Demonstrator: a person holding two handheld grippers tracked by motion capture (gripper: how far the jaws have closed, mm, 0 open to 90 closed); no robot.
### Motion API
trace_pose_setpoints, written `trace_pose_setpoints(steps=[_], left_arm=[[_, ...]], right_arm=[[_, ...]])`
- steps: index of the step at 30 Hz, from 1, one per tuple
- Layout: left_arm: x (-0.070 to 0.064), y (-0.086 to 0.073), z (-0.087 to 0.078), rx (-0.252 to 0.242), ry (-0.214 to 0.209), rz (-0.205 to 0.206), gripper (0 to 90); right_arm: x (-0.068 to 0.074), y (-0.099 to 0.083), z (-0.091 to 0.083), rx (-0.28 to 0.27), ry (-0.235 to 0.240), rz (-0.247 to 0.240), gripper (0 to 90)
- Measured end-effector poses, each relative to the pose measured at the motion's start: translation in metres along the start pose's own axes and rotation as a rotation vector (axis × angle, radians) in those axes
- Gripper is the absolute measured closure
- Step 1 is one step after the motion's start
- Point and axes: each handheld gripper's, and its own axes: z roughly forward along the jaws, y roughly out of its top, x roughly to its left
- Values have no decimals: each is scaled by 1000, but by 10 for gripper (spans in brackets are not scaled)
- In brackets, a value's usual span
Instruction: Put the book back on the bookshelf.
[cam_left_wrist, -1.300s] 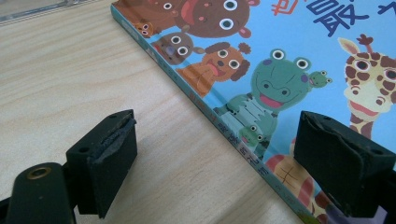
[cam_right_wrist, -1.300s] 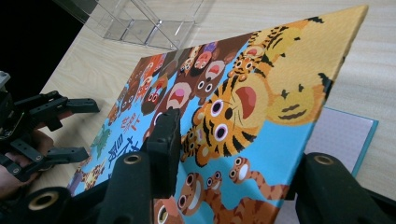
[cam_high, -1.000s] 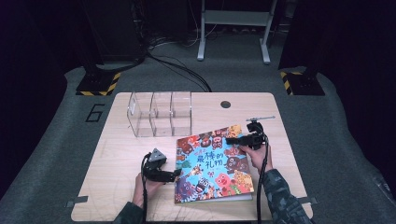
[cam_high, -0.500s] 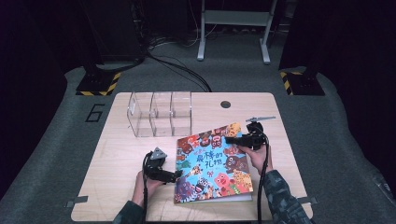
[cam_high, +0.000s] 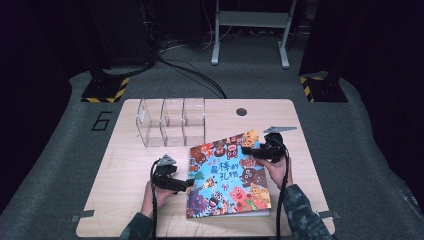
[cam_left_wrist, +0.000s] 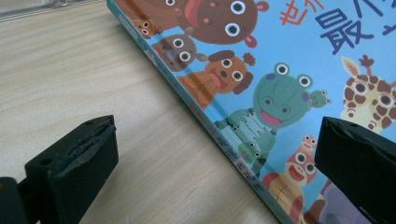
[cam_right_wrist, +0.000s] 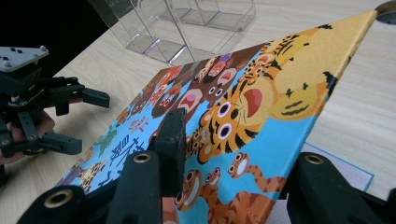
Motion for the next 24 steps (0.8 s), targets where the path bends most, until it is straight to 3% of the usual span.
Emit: trace_pose_setpoints(steps=[8,15,24], left_arm=[[4,8,1,-11,-37,-31,0],[3,15,3,-8,-72,-23,0],[-1,20,5,-7,-87,-22,0]], right_arm=[[6,-3,-7,-51,-10,-61,593],[14,-6,-15,-93,-17,-99,592],[20,-9,-21,-137,-19,-141,592]])
